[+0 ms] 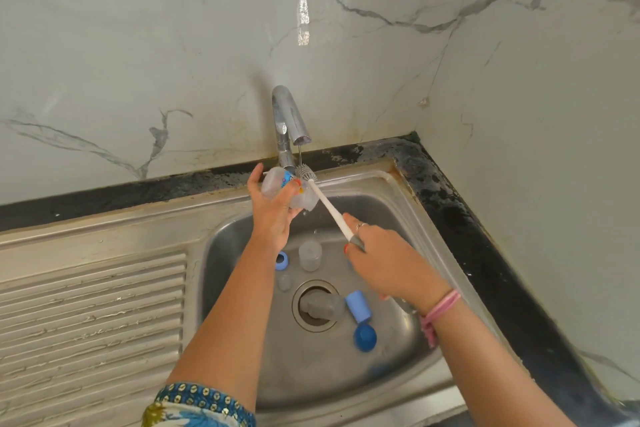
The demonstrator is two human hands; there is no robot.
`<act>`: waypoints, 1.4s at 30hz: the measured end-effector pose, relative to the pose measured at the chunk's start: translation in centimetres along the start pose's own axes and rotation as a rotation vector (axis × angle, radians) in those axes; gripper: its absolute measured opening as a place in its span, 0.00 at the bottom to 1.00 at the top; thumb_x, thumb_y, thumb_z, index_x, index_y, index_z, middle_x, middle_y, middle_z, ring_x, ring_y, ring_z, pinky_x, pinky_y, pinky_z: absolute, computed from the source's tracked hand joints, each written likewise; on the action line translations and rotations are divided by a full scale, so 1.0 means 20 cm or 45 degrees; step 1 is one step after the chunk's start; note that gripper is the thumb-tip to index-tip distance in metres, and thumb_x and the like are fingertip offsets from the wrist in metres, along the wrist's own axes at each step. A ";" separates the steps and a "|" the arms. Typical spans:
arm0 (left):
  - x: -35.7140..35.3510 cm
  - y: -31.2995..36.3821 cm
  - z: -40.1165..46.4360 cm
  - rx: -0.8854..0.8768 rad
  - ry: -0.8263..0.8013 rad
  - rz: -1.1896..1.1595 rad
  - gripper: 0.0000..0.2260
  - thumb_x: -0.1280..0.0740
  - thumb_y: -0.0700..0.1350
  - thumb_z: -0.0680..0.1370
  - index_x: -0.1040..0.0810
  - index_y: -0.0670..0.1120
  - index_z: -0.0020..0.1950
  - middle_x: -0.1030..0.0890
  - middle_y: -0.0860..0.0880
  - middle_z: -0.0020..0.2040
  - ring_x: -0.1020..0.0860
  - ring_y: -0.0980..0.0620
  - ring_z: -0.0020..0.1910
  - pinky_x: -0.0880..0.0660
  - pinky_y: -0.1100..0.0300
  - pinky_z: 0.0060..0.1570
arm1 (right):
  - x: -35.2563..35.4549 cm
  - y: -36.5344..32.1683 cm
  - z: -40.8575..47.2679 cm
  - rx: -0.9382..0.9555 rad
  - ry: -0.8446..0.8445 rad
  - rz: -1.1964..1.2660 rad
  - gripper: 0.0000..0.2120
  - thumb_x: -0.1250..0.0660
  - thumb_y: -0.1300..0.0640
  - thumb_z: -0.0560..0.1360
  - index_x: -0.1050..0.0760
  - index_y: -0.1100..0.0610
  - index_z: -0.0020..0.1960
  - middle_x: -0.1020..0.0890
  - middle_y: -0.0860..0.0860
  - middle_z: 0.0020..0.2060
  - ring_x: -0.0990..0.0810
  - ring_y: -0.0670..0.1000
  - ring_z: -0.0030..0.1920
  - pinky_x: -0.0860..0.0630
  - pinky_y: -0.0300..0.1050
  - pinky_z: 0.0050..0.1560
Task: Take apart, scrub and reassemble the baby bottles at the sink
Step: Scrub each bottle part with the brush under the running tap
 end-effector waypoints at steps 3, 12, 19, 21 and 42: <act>0.07 -0.02 0.00 0.124 0.277 -0.373 0.35 0.24 0.39 0.71 0.41 0.51 0.70 0.25 0.43 0.58 0.20 0.49 0.53 0.18 0.55 0.44 | -0.01 -0.03 -0.04 0.037 0.059 0.012 0.25 0.43 0.53 0.81 0.43 0.49 0.77 0.27 0.46 0.37 0.28 0.47 0.34 0.32 0.37 0.30; -0.07 -0.11 -0.06 0.334 0.313 -0.491 0.30 0.22 0.51 0.68 0.30 0.48 0.65 0.23 0.46 0.57 0.22 0.46 0.57 0.21 0.44 0.54 | -0.12 -0.10 -0.16 0.074 0.188 -0.053 0.26 0.47 0.56 0.82 0.48 0.51 0.79 0.33 0.47 0.32 0.34 0.45 0.31 0.38 0.38 0.33; -0.07 -0.12 -0.02 0.253 0.417 -0.519 0.27 0.26 0.52 0.73 0.32 0.47 0.67 0.23 0.46 0.63 0.22 0.48 0.60 0.25 0.52 0.63 | -0.15 -0.09 -0.18 0.043 0.202 -0.129 0.24 0.49 0.55 0.83 0.46 0.54 0.78 0.25 0.51 0.43 0.31 0.49 0.37 0.38 0.40 0.39; -0.08 -0.14 -0.03 0.236 0.352 -0.507 0.24 0.28 0.48 0.75 0.31 0.47 0.68 0.23 0.45 0.64 0.22 0.48 0.61 0.24 0.53 0.61 | -0.12 -0.07 -0.12 0.012 0.169 -0.076 0.22 0.49 0.57 0.83 0.39 0.59 0.75 0.20 0.53 0.53 0.32 0.48 0.37 0.38 0.37 0.38; -0.01 0.01 -0.03 0.002 0.130 -0.501 0.19 0.38 0.41 0.66 0.27 0.42 0.57 0.30 0.44 0.48 0.29 0.47 0.47 0.30 0.55 0.44 | -0.14 -0.03 -0.20 0.032 0.119 0.091 0.25 0.47 0.54 0.82 0.46 0.49 0.78 0.32 0.45 0.31 0.33 0.44 0.30 0.36 0.39 0.34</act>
Point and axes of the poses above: each hand's wrist, its own z-axis towards the middle knuckle, its own x-axis out of the back of the hand, y = z × x, the point moved 8 cm from there along z, towards the middle knuckle
